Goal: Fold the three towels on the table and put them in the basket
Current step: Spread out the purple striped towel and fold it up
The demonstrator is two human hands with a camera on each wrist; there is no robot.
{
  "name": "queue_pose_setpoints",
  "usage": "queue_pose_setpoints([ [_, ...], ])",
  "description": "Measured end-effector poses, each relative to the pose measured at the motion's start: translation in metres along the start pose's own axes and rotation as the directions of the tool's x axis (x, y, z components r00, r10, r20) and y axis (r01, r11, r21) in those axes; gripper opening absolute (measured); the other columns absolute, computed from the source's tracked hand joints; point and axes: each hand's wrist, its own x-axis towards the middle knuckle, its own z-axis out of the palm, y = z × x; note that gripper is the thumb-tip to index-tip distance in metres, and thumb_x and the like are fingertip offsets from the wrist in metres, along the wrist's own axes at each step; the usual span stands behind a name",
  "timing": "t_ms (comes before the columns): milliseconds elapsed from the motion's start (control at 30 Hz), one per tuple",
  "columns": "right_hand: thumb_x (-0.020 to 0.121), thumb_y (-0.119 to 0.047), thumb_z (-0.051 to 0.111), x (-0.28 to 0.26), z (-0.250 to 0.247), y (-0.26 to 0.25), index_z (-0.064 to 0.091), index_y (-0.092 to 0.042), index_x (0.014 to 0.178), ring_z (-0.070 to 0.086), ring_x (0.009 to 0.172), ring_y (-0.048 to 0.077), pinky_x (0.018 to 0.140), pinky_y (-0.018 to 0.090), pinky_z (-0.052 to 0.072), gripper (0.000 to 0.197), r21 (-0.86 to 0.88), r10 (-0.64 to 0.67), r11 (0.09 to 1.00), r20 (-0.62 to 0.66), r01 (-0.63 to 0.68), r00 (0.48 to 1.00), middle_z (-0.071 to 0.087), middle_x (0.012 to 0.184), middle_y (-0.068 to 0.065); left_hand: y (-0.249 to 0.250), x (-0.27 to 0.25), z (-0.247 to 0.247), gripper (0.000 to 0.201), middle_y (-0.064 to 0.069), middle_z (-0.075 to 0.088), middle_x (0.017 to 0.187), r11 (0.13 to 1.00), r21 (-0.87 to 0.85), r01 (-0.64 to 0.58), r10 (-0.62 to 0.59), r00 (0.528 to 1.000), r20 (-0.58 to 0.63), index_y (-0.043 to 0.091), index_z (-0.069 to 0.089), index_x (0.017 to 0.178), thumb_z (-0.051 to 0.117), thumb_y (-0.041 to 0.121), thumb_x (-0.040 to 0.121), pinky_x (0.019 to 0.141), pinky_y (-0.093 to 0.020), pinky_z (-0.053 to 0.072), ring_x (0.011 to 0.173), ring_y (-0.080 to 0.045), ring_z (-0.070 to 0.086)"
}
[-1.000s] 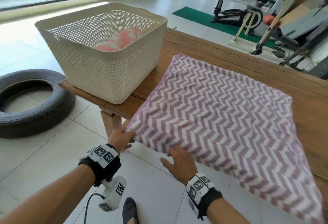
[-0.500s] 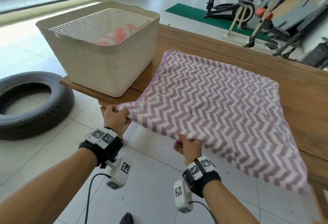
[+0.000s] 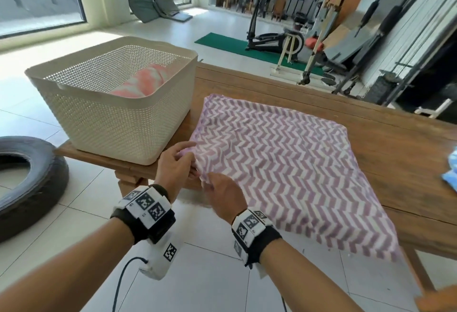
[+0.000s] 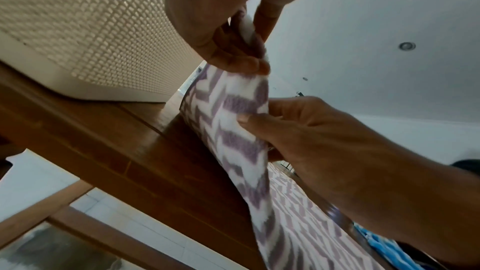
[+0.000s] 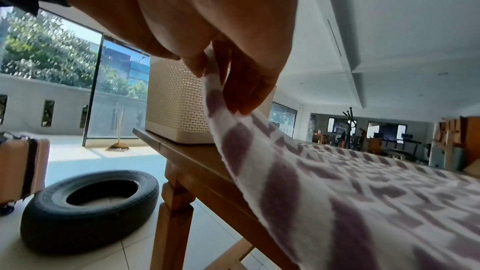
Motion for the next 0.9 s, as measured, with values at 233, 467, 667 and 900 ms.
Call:
queue_pose_setpoints([
  [233, 0.099, -0.035, 0.042, 0.028, -0.024, 0.002, 0.054, -0.01, 0.093, 0.058, 0.075, 0.029, 0.068, 0.039, 0.046, 0.028, 0.075, 0.03, 0.997, -0.125, -0.021, 0.992, 0.065, 0.085, 0.012, 0.022, 0.03, 0.01, 0.021, -0.011, 0.069, 0.087, 0.997, 0.066, -0.026, 0.016, 0.99, 0.143, 0.005, 0.066, 0.1, 0.051, -0.002, 0.087, 0.077, -0.031, 0.055, 0.073, -0.013, 0.068],
  [467, 0.101, -0.028, 0.037, 0.069, -0.085, 0.05, 0.055, -0.009, 0.092, 0.054, 0.073, 0.02, 0.068, 0.032, 0.045, 0.028, 0.305, 0.195, 0.944, -0.211, -0.125, 0.958, 0.058, 0.08, 0.008, 0.051, 0.075, 0.087, 0.032, -0.006, 0.071, 0.096, 0.985, 0.072, -0.16, 0.13, 0.941, 0.313, 0.016, 0.058, 0.118, 0.056, 0.003, 0.088, 0.066, -0.013, 0.05, 0.082, -0.008, 0.068],
  [667, 0.101, -0.024, 0.04, 0.115, -0.126, 0.133, 0.053, 0.001, 0.086, 0.046, 0.068, 0.018, 0.063, 0.034, 0.038, 0.032, 0.422, 0.294, 0.891, -0.258, -0.166, 0.92, 0.05, 0.075, 0.009, 0.035, 0.111, 0.164, 0.057, 0.006, 0.067, 0.109, 0.952, 0.153, -0.266, 0.185, 0.896, 0.404, 0.033, 0.043, 0.134, 0.057, 0.004, 0.087, 0.089, -0.03, 0.052, 0.103, -0.008, 0.061],
  [900, 0.101, -0.022, 0.038, 0.168, -0.137, 0.273, 0.032, -0.018, 0.067, 0.037, 0.073, 0.018, 0.063, 0.03, 0.028, 0.034, 0.446, 0.542, 0.785, -0.154, -0.431, 0.826, 0.034, 0.069, -0.002, -0.003, 0.159, 0.244, 0.059, 0.001, 0.048, 0.14, 0.847, 0.454, -0.277, 0.043, 0.887, 0.46, 0.029, 0.03, 0.147, 0.053, 0.015, 0.094, 0.094, -0.021, 0.038, 0.126, -0.013, 0.045],
])
